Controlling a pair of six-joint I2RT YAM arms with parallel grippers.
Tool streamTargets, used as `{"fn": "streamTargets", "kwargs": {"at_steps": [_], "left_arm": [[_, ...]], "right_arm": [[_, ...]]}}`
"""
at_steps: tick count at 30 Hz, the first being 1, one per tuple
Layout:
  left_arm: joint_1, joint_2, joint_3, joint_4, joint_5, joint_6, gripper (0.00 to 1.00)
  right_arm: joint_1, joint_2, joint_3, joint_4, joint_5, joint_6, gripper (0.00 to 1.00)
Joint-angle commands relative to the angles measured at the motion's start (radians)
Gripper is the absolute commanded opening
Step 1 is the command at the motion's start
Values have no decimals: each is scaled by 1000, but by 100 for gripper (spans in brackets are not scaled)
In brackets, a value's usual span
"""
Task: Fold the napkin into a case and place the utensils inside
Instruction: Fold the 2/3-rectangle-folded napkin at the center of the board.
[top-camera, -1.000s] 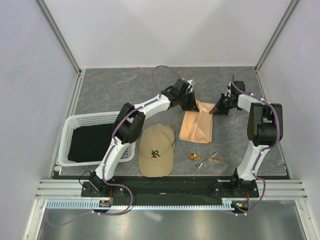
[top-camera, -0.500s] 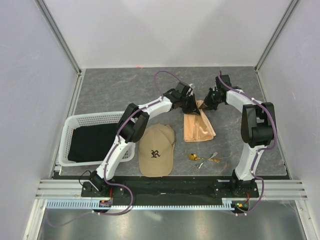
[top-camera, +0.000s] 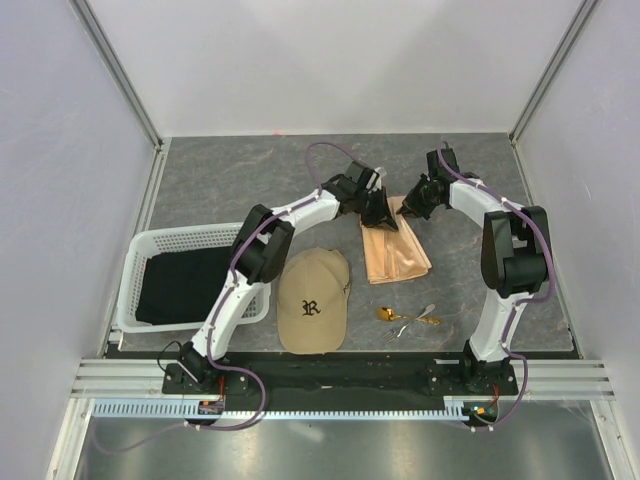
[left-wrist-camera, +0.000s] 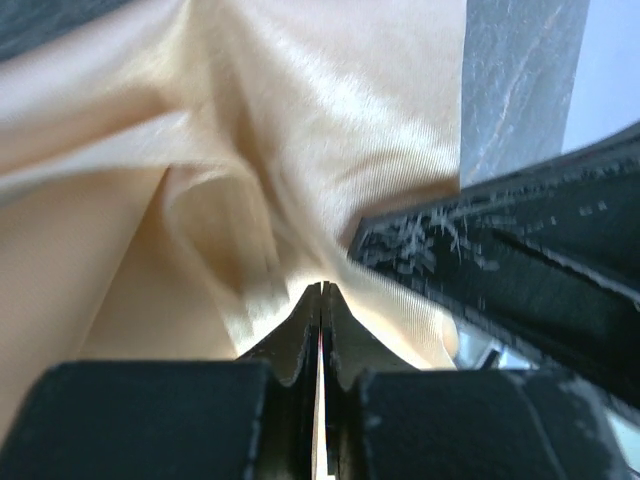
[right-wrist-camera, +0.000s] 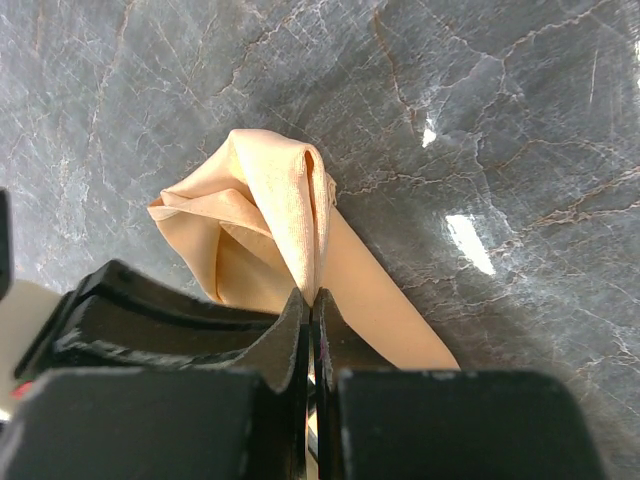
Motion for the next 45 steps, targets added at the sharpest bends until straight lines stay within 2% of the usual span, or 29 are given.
{"fn": "streamTargets", "kwargs": {"at_steps": [1, 7, 11, 19, 24, 28, 35, 40, 45], "left_arm": [[47, -152, -34, -38, 50, 12, 7], [100, -168, -121, -42, 60, 19, 2], [102, -97, -83, -31, 102, -1, 2], [84, -5, 12, -35, 85, -12, 2], [67, 16, 24, -35, 76, -15, 2], [61, 27, 18, -35, 71, -8, 2], [59, 16, 17, -48, 67, 29, 2], [65, -54, -11, -69, 77, 22, 2], [87, -146, -65, -89, 93, 12, 8]], "right_arm": [[5, -44, 27, 6, 20, -1, 0], [5, -52, 22, -9, 34, -21, 0], [6, -64, 16, -16, 52, -21, 0], [29, -66, 36, -46, 103, 28, 0], [81, -48, 58, -71, 136, 97, 0], [138, -32, 58, -69, 147, 224, 0], [169, -63, -2, -52, 205, 407, 0], [167, -89, -45, -28, 247, 441, 0], [167, -95, -56, -22, 264, 423, 0]]}}
